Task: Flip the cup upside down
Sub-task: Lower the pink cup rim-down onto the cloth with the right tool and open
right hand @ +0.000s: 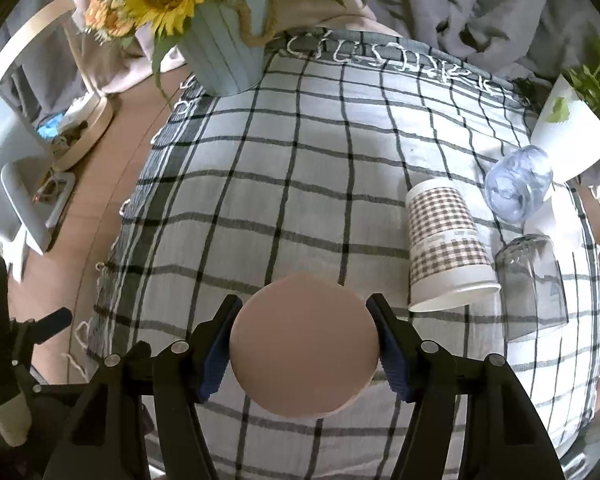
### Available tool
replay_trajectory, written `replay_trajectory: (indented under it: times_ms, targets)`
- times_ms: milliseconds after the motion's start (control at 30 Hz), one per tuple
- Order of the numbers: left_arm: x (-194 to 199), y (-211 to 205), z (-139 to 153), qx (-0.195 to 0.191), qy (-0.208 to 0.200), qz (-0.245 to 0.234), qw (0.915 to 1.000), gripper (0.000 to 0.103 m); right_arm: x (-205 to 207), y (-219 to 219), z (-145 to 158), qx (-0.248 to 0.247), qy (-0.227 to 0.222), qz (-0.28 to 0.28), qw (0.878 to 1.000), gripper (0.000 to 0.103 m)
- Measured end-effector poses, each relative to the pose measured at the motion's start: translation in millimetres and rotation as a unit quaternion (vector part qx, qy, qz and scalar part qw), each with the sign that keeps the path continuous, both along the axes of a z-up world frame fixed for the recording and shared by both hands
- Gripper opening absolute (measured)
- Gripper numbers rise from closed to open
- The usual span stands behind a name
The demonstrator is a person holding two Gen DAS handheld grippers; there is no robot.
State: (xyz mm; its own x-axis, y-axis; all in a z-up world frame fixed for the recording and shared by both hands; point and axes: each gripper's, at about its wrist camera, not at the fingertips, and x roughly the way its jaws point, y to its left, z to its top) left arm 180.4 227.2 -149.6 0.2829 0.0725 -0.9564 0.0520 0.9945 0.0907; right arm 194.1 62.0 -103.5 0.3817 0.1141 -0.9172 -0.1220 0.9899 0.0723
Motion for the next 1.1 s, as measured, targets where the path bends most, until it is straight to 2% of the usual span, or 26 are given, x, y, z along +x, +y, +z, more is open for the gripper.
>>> replay_trajectory:
  times_ms: [233, 300, 333, 467, 700, 900, 1100]
  targets:
    - [-1, 4, 6, -0.013, -0.013, 0.007, 0.9998, 0.100, 1, -1, 0, 0.006, 0.006, -0.011, 1.000, 0.065]
    - [-1, 5, 10, -0.012, -0.021, 0.011, 0.9997, 0.100, 1, -2, 0, 0.013, 0.011, -0.012, 1.000, 0.078]
    - [-2, 6, 13, -0.008, -0.027, 0.012, 0.9995, 0.100, 1, -2, 1, 0.016, 0.010, -0.015, 1.000, 0.081]
    - [-9, 6, 23, 0.000, -0.044, 0.019, 0.9989, 0.100, -8, -6, 10, 0.024, -0.010, -0.022, 0.999, 0.086]
    - [-47, -12, 55, 0.003, -0.093, 0.031, 0.9951, 0.100, -53, -30, 54, 0.042, -0.076, -0.032, 0.996, 0.086]
    - [-94, -44, 91, 0.001, -0.152, 0.032, 0.9879, 0.101, -105, -64, 95, 0.045, -0.145, -0.041, 0.988, 0.091]
    - [-149, -75, 119, -0.002, -0.197, 0.038, 0.9797, 0.102, -155, -105, 117, 0.048, -0.185, -0.049, 0.980, 0.093]
